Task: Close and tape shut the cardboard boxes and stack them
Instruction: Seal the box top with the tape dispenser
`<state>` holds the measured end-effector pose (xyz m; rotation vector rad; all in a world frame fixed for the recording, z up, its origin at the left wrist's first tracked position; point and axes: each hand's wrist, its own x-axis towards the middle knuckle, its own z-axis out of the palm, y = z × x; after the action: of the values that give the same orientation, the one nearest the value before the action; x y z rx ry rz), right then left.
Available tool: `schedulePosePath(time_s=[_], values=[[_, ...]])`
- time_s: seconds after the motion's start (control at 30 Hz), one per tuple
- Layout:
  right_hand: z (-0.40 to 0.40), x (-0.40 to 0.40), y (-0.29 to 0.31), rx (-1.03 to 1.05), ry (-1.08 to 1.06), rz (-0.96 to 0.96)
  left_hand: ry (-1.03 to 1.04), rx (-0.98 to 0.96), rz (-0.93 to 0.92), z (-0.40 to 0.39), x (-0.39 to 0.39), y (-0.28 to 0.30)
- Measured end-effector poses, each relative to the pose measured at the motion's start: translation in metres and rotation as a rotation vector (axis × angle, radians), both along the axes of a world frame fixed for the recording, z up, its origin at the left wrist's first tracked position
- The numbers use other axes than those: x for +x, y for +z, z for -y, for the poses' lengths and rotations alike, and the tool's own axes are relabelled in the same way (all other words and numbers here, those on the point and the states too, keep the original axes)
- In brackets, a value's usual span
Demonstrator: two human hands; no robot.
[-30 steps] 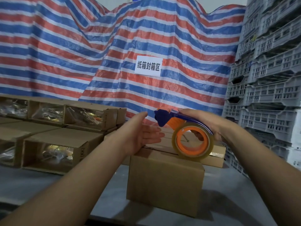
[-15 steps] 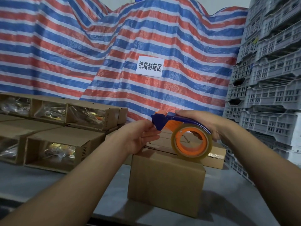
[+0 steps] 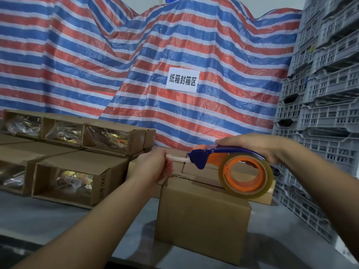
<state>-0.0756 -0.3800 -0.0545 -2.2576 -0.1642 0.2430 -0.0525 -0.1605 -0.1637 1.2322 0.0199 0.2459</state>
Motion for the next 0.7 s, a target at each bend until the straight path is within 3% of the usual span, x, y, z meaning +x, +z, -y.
schedulePosePath(time_s=[0.07,0.13,0.5,0.7], values=[[-0.006,-0.001,0.001,-0.090,0.012,0.045,0.143,0.283,0.069,-0.010,0.003,-0.008],[-0.013,-0.001,0.003,-0.165,0.005,0.077,0.133,0.379,0.066,-0.018,0.004,-0.014],[-0.040,0.008,0.005,-0.447,0.013,0.125,-0.041,0.257,-0.079,-0.030,0.006,-0.031],[-0.040,0.009,0.005,-0.415,0.014,0.087,-0.073,0.250,-0.108,-0.029,0.008,-0.041]])
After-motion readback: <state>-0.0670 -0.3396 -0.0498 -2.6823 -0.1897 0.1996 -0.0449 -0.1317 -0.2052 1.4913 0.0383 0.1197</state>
